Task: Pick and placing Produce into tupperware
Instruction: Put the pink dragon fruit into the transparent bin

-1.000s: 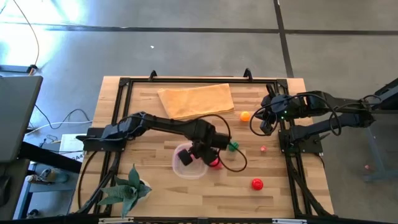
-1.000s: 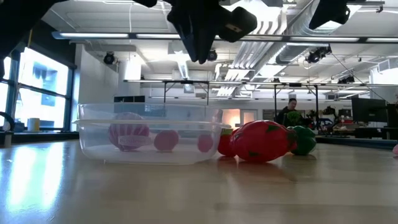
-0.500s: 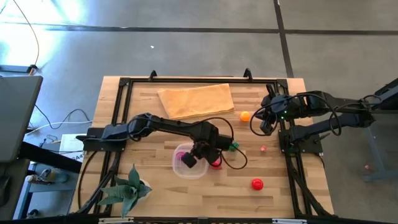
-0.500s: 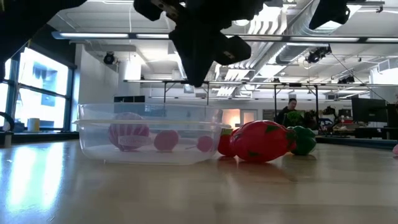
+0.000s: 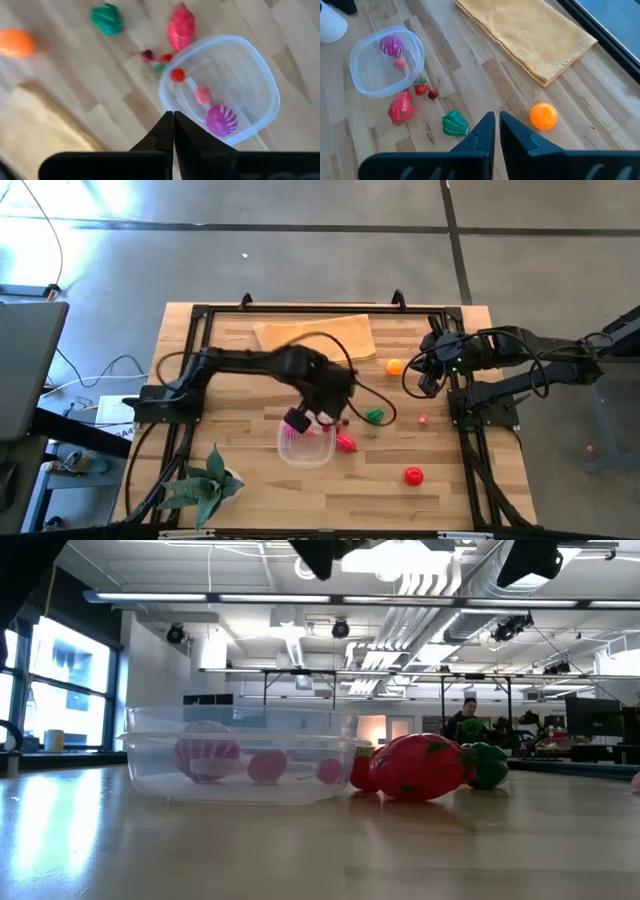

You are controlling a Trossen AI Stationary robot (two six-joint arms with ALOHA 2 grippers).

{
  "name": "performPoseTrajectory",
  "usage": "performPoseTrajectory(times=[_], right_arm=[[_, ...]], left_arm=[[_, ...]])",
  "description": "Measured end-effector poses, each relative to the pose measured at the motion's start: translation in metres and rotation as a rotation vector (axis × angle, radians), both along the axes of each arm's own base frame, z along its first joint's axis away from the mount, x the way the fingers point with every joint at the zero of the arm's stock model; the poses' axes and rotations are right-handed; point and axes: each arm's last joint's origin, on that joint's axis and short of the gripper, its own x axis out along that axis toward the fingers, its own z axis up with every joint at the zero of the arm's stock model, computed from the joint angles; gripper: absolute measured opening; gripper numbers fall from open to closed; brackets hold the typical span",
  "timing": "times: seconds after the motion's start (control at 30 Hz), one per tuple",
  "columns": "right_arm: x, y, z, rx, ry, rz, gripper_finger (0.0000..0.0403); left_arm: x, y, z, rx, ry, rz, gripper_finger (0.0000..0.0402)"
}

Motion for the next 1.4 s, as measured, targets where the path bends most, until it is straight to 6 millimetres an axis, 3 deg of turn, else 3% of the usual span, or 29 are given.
performPoseTrajectory(times=[0.17,0.27,0.43,0.53,0.73,0.9,1.07,1.2,1.4], right_arm=[[0.0,0.0,0.0,0.0,0.0,0.0,0.0018],[0.0,0.0,0.0,0.0,0.0,0.0,0.0018],[0.0,0.0,0.0,0.0,0.0,0.0,0.0018],[0.0,0.0,0.0,-0.017,0.006,0.021,0.0018],[0.0,0.0,0.0,-0.16,0.054,0.195,0.0018],[0.0,0.0,0.0,-0.201,0.065,0.237,0.0018],[0.001,0.0,0.001,-0.163,0.043,0.196,0.0018],[0.004,0.0,0.004,-0.059,-0.04,0.068,0.0018],[0.012,0.0,0.012,-0.001,-0.175,0.001,0.0018]], left_arm=[[-0.015,0.012,0.027,0.005,-0.121,0.059,0.0001],[-0.021,0.016,0.029,-0.04,-0.217,0.098,0.0003],[-0.019,0.012,0.003,-0.188,-0.376,0.065,0.0001],[-0.028,0.01,-0.021,-0.239,-0.361,0.071,0.0002],[-0.071,0.01,-0.027,-0.223,-0.446,0.105,0.0001],[-0.124,0.009,-0.025,-0.202,-0.579,0.141,0.0001],[-0.174,0.003,-0.035,-0.185,-0.592,0.171,0.0002],[-0.196,-0.006,-0.033,-0.176,-0.607,0.091,0.0002],[-0.21,-0.02,-0.042,-0.046,-0.479,-0.03,0.0003]])
